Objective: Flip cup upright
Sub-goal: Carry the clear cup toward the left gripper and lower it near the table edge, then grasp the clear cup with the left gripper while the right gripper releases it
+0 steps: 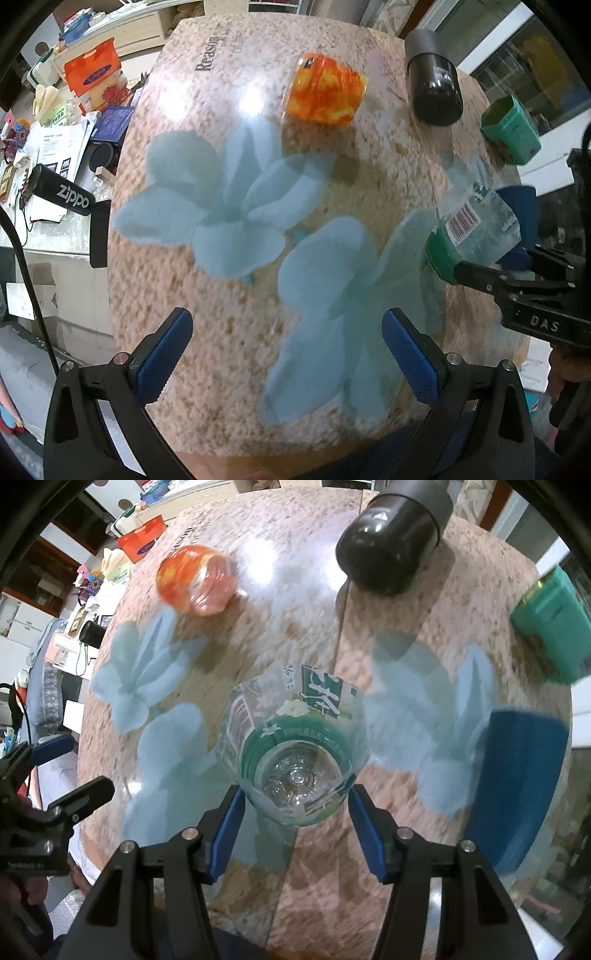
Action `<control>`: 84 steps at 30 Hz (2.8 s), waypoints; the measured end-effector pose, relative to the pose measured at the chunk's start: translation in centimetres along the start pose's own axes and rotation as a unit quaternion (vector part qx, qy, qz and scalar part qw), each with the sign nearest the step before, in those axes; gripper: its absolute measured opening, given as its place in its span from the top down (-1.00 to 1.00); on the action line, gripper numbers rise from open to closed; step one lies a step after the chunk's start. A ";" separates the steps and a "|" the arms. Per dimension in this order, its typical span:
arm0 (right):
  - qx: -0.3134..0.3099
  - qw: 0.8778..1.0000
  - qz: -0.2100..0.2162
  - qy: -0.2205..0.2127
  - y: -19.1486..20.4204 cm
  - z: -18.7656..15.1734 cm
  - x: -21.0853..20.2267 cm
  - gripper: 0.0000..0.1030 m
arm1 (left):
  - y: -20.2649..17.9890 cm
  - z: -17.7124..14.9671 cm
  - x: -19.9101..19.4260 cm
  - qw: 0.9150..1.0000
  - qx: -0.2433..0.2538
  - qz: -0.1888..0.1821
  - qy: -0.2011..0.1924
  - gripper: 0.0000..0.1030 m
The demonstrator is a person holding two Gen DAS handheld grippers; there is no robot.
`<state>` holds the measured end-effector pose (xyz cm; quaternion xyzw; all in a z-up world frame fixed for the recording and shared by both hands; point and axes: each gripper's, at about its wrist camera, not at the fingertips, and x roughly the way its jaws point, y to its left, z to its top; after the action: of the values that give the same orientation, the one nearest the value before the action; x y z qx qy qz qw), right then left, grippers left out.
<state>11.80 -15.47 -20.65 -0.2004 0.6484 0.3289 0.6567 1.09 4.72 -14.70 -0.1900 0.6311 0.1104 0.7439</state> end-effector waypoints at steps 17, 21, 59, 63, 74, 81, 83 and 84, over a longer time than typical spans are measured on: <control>0.098 0.990 0.086 0.061 4.2 -4.1 -2.3 -0.07 | -0.9 -2.8 -0.7 0.998 0.066 -0.017 0.007 -1.00; 0.098 0.990 0.076 0.073 4.0 -4.8 -1.9 -0.07 | -1.1 -3.5 -0.2 0.997 0.076 -0.018 0.015 -1.00; 0.136 0.990 0.021 -0.022 4.8 -7.0 -7.3 -0.81 | -1.2 -5.0 0.0 0.991 0.046 -0.109 0.068 -1.00; 0.128 0.991 0.010 -0.049 4.8 -7.6 -9.8 -0.84 | -2.7 -4.5 -1.2 0.988 0.043 -0.131 0.066 -1.00; 0.128 0.988 0.018 -0.084 1.3 -8.5 -13.1 -0.87 | -8.3 -2.8 -1.3 0.991 0.019 -0.111 0.076 -1.00; 0.111 0.990 0.049 -0.070 -2.0 -8.3 -12.6 -0.87 | -11.3 -2.4 0.5 0.994 0.005 -0.051 0.095 -1.00; 0.106 0.991 0.057 -0.065 -2.9 -8.2 -12.1 -0.87 | -11.6 -2.1 1.2 0.995 -0.010 -0.038 0.095 -1.00; 0.103 0.991 0.060 -0.062 -3.1 -8.1 -12.0 -0.87 | -11.8 -1.8 1.7 0.995 -0.020 -0.027 0.096 -1.00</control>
<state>8.79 -25.34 -9.96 -0.0721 0.6474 0.3109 0.6921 4.55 -6.81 -14.90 -0.2317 0.6920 0.0839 0.6785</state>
